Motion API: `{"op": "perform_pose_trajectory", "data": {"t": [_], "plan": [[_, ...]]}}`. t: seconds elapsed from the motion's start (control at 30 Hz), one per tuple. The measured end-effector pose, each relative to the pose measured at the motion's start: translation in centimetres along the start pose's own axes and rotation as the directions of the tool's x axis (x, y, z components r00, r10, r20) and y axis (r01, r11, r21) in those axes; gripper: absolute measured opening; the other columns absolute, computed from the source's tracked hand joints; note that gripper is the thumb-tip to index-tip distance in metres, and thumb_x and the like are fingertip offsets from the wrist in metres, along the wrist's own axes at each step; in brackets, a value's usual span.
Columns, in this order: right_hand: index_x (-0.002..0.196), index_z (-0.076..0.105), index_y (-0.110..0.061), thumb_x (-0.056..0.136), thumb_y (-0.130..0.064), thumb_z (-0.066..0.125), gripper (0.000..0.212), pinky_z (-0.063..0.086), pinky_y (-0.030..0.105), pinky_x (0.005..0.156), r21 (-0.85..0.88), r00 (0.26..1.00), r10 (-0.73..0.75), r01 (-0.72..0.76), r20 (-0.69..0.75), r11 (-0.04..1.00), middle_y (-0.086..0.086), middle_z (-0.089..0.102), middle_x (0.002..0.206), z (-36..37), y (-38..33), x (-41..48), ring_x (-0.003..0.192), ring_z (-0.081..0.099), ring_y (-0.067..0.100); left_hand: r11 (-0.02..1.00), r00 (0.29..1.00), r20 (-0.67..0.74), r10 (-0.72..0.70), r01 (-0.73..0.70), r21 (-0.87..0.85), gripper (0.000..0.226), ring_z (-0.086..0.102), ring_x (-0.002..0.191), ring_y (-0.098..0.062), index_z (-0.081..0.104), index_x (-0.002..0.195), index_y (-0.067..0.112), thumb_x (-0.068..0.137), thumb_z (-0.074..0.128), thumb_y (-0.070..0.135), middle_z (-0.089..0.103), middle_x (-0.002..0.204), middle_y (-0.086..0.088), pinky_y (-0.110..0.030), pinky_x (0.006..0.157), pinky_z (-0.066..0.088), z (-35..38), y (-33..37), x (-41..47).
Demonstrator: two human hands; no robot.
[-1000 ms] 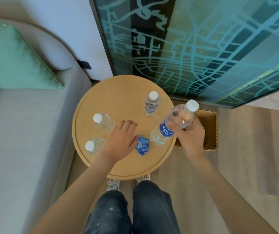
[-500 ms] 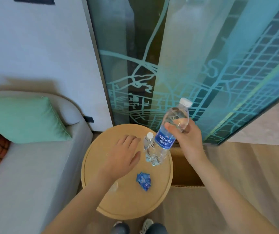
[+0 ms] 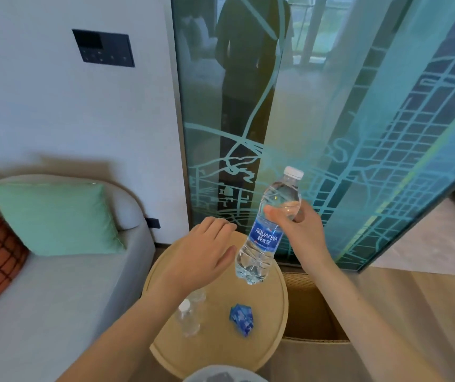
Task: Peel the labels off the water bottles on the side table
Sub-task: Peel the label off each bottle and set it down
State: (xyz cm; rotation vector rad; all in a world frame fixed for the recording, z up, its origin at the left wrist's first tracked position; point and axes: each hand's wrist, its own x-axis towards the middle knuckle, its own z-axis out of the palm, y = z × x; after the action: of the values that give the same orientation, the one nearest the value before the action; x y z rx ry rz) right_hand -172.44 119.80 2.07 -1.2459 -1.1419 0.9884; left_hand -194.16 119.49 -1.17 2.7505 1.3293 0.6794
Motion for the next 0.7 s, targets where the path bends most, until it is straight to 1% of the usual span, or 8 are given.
{"op": "perform_pose_trajectory", "data": {"t": [0.17, 0.3, 0.4, 0.47, 0.53, 0.6, 0.63, 0.7], "plan": [[0.102, 0.062, -0.033, 0.080, -0.028, 0.080, 0.029, 0.046, 0.002, 0.057, -0.002, 1.000, 0.012, -0.012, -0.008, 1.000, -0.032, 0.071, 0.087, 0.7, -0.4, -0.4, 0.079, 0.067, -0.012, 1.000, 1.000, -0.015, -0.010, 0.010, -0.006, 0.039, 0.055, 0.110, -0.019, 0.056, 0.127, 0.012, 0.099, 0.041, 0.036, 0.061, 0.121, -0.001, -0.034, 0.088, 0.052, -0.4, -0.2, -0.5], [0.103, 0.062, -0.033, 0.079, -0.031, 0.080, 0.030, 0.047, 0.003, 0.057, -0.014, 1.000, 0.016, -0.017, -0.020, 1.000, -0.031, 0.071, 0.087, 1.0, -0.6, -0.4, 0.080, 0.067, -0.011, 0.995, 0.997, 0.035, -0.067, 0.069, -0.074, 0.046, 0.053, 0.113, -0.017, 0.055, 0.130, 0.013, 0.100, 0.036, 0.042, 0.060, 0.123, 0.002, -0.033, 0.091, 0.050, -0.7, 0.5, -1.0], [0.107, 0.063, -0.029, 0.079, -0.032, 0.081, 0.033, 0.048, 0.004, 0.058, -0.021, 1.000, 0.014, -0.014, -0.026, 1.000, -0.028, 0.073, 0.089, 1.2, -1.0, -0.2, 0.081, 0.069, -0.008, 0.964, 0.982, 0.095, -0.161, 0.177, -0.201, 0.053, 0.046, 0.122, -0.009, 0.047, 0.139, 0.018, 0.099, 0.037, 0.052, 0.054, 0.132, 0.008, -0.019, 0.094, 0.039, -1.1, 1.5, -1.2], [0.105, 0.063, -0.030, 0.078, -0.033, 0.081, 0.032, 0.047, 0.004, 0.057, -0.026, 0.999, 0.011, -0.012, -0.030, 1.000, -0.029, 0.072, 0.088, 1.3, -1.4, -0.1, 0.080, 0.069, -0.009, 0.911, 0.961, 0.142, -0.235, 0.269, -0.311, 0.057, 0.043, 0.122, 0.000, 0.041, 0.143, 0.023, 0.097, 0.045, 0.056, 0.049, 0.135, 0.015, -0.010, 0.088, 0.031, -1.6, 2.5, -1.0], [0.103, 0.063, -0.031, 0.077, -0.035, 0.081, 0.032, 0.047, 0.003, 0.055, -0.036, 0.999, 0.006, -0.007, -0.036, 0.999, -0.030, 0.072, 0.086, 1.4, -2.0, 0.0, 0.079, 0.068, -0.009, 0.816, 0.928, 0.198, -0.315, 0.371, -0.444, 0.060, 0.047, 0.109, 0.013, 0.039, 0.142, 0.027, 0.093, 0.056, 0.056, 0.051, 0.126, 0.023, -0.001, 0.079, 0.034, -2.2, 3.5, -0.6], [0.101, 0.063, -0.032, 0.077, -0.037, 0.081, 0.030, 0.045, 0.002, 0.054, -0.054, 0.999, 0.001, -0.004, -0.048, 0.999, -0.032, 0.071, 0.083, 1.6, -2.7, 0.2, 0.076, 0.067, -0.011, 0.756, 0.915, 0.218, -0.341, 0.404, -0.515, 0.058, 0.050, 0.094, 0.024, 0.044, 0.134, 0.027, 0.087, 0.067, 0.052, 0.056, 0.106, 0.026, 0.005, 0.071, 0.036, -2.3, 4.5, -0.2], [0.099, 0.063, -0.033, 0.077, -0.038, 0.080, 0.028, 0.044, 0.002, 0.053, -0.064, 0.998, 0.001, -0.004, -0.056, 0.998, -0.034, 0.070, 0.081, 1.7, -3.0, 0.3, 0.075, 0.067, -0.013, 0.747, 0.911, 0.218, -0.351, 0.413, -0.521, 0.057, 0.049, 0.091, 0.027, 0.046, 0.129, 0.028, 0.084, 0.072, 0.052, 0.058, 0.100, 0.024, 0.005, 0.069, 0.035, -2.3, 4.9, -0.1], [0.097, 0.064, -0.035, 0.077, -0.041, 0.080, 0.026, 0.043, 0.001, 0.052, -0.087, 0.998, -0.002, -0.004, -0.069, 0.996, -0.035, 0.069, 0.080, 1.9, -3.5, 0.4, 0.075, 0.066, -0.013, 0.727, 0.891, 0.212, -0.401, 0.450, -0.519, 0.059, 0.054, 0.088, 0.020, 0.047, 0.119, 0.031, 0.075, 0.077, 0.056, 0.061, 0.097, 0.019, 0.002, 0.067, 0.038, -2.1, 5.6, 0.2]]}}
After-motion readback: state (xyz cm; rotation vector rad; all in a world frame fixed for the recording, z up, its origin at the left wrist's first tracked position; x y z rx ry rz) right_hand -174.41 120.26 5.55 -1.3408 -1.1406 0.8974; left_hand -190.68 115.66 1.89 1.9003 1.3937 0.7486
